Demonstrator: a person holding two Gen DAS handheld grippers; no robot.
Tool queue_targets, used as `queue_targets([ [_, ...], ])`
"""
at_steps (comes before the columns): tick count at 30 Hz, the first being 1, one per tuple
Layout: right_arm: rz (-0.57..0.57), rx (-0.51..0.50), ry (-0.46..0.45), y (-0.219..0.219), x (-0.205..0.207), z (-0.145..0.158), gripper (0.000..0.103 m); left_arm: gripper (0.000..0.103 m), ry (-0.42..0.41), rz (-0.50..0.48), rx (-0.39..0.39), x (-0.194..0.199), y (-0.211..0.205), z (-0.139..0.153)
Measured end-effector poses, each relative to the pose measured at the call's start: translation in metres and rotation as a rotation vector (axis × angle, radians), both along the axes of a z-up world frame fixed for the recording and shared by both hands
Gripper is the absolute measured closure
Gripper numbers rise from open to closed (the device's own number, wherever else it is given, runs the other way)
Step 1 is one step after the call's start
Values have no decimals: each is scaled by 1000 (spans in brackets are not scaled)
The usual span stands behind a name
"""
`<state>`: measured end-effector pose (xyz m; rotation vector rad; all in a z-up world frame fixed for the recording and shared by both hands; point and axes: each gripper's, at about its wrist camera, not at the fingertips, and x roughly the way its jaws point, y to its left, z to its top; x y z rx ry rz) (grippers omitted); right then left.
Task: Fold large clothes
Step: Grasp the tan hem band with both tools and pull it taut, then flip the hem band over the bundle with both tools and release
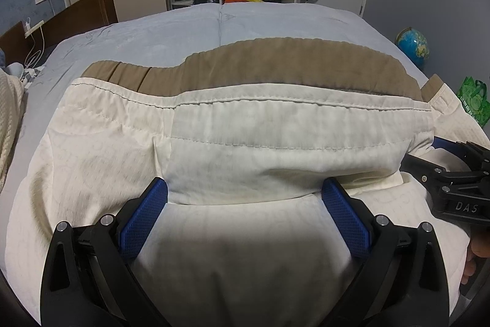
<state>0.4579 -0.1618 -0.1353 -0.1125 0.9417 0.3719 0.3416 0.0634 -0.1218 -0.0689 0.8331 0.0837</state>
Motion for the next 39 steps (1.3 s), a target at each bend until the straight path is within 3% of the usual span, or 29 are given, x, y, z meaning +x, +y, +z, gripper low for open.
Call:
queue_targets([
  [16,-1,0,2,1,0,-1,13,6,2,0,-2,1,1,-1],
  [19,1,10,10,0,-1,4,13,6,11,-3,-42,2,6,2],
  [25,9,52,8,-7,0,23,13,15,-41,-9,-131,1,26,28],
  [30,-5,135,-44,-12,6,54,13,15,-106,-26,-134,13,25,61],
  [32,-12,145,-26,-9,16,59,13,14,-76,-29,-89,27,19,64],
  [34,-30,94,8,-1,31,56,13,13,-14,-3,-51,43,18,60],
  [39,-44,70,116,6,56,37,10,8,88,39,-115,68,35,37],
])
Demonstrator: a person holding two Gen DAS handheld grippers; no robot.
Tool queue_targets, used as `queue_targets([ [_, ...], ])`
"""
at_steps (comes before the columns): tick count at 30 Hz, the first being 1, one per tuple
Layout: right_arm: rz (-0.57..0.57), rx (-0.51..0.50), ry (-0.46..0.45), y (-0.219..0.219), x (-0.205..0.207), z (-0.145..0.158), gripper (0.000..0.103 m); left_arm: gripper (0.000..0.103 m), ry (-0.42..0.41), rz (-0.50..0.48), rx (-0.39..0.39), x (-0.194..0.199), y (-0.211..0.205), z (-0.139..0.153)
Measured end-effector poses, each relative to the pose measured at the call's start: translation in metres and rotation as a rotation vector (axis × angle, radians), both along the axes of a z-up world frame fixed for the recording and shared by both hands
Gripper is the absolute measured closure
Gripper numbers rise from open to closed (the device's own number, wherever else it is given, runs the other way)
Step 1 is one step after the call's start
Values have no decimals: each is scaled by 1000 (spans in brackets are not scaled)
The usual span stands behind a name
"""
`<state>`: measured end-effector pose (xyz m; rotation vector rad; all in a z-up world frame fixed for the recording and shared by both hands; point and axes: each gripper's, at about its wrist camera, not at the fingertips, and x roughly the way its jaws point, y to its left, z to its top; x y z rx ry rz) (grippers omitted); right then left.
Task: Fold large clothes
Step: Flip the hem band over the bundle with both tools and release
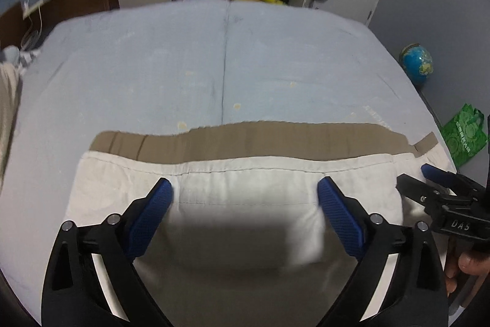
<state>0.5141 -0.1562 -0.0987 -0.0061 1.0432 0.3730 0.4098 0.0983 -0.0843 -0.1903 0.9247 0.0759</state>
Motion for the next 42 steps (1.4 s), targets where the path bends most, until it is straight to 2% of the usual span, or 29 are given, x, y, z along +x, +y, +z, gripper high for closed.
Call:
queue_targets([
  [3,1,-3,32,3,7,-5,9,7,26,4,-28,5,8,-13],
  [8,5,27,58,-2,7,-3,8,6,53,14,-78,9,17,-14],
  [12,-23,73,13,-24,-9,10,8,7,13,7,-138,-8,20,-4],
  [15,-39,110,-34,-45,-29,20,8,7,-32,-10,-141,-35,20,4],
  [19,-61,126,-54,-68,-59,29,8,7,-78,-17,-156,-67,18,13],
  [22,-47,117,-85,-80,-85,36,8,7,-96,-33,-139,-98,13,18],
  [25,-16,58,-102,-90,-111,35,8,7,-47,-40,-69,-118,9,11],
  [27,-11,-25,-91,-99,-124,23,8,7,-5,-20,-28,-131,19,-1],
  [29,-61,-79,-45,-120,-126,5,8,7,28,32,-4,-139,38,-13],
  [35,-242,30,66,-191,-133,-25,8,6,90,124,-25,-170,79,-37],
  [38,-281,31,66,-205,-142,-23,8,6,105,163,-83,-182,92,-41],
  [42,-279,0,40,-213,-161,-12,8,9,65,131,-64,-199,80,-28],
])
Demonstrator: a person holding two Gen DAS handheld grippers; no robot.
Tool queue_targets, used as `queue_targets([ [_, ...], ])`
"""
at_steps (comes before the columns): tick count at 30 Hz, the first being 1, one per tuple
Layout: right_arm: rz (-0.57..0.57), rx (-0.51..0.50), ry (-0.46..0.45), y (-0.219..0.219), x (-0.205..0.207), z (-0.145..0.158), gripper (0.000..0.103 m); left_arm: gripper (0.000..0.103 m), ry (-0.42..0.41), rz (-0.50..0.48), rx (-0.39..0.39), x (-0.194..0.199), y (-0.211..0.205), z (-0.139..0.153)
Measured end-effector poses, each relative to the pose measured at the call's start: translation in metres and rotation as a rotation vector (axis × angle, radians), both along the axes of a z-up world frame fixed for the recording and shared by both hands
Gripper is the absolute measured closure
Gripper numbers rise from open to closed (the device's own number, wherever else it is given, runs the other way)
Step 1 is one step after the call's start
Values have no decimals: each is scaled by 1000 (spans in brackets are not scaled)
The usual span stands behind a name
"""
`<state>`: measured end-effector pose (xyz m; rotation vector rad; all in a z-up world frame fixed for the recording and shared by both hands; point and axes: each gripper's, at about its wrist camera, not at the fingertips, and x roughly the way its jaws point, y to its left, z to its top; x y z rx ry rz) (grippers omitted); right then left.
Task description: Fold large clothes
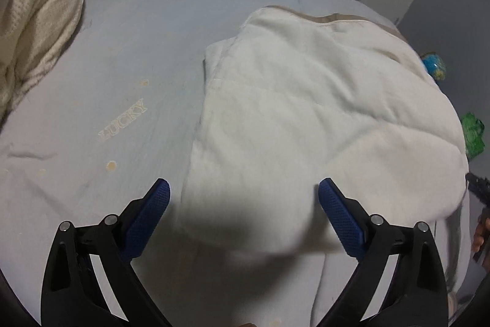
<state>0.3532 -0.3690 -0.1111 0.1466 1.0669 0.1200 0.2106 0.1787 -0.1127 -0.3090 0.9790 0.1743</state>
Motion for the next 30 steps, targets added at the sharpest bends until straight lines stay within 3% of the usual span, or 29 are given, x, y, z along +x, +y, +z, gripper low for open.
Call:
queue_targets([
  [12,94,35,-140,4,-94,55,8,7,-182,-73,47,-71,-64,59],
  [19,159,35,-223,26,-153,85,8,7,-212,-94,81,-106,-90,66],
  [30,272,3,-279,59,-221,93,8,7,-208,-76,100,-151,-111,53],
])
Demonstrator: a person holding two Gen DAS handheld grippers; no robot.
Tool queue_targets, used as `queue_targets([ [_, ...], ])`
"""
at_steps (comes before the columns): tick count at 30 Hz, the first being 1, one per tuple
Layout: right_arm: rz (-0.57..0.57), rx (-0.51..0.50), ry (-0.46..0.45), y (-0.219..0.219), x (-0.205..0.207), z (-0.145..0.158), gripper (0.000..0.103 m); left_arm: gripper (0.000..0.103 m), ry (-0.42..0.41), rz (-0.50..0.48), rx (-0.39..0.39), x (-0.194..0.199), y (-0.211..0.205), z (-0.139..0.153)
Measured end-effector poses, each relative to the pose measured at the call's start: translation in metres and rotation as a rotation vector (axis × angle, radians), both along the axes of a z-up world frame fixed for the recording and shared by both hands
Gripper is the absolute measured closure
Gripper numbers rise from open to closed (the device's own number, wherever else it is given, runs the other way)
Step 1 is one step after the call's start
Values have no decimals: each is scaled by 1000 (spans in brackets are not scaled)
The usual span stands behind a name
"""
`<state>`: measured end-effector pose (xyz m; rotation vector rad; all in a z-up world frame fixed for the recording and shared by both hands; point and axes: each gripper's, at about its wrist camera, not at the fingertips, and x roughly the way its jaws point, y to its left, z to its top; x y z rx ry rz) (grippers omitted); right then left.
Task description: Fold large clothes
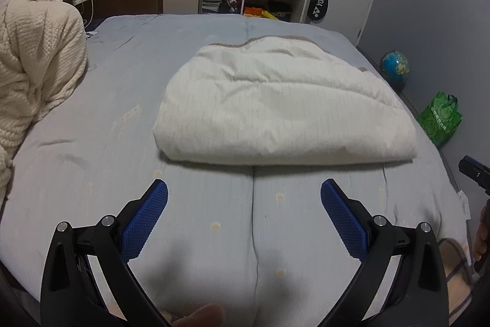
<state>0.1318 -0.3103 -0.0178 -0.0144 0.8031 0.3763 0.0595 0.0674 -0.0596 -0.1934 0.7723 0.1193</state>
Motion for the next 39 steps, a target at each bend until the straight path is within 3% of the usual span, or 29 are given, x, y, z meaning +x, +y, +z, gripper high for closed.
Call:
queue_targets([
  [12,36,-19,-73,20,-45,-9,8,7,-70,-42,86,-29,-33,8],
  [19,51,-71,-51,26,-48,-25,8,7,-71,-83,146,-31,-50,5],
  [39,32,-55,-13,20,-43,-33,8,6,-49,-64,105,-28,-42,0],
])
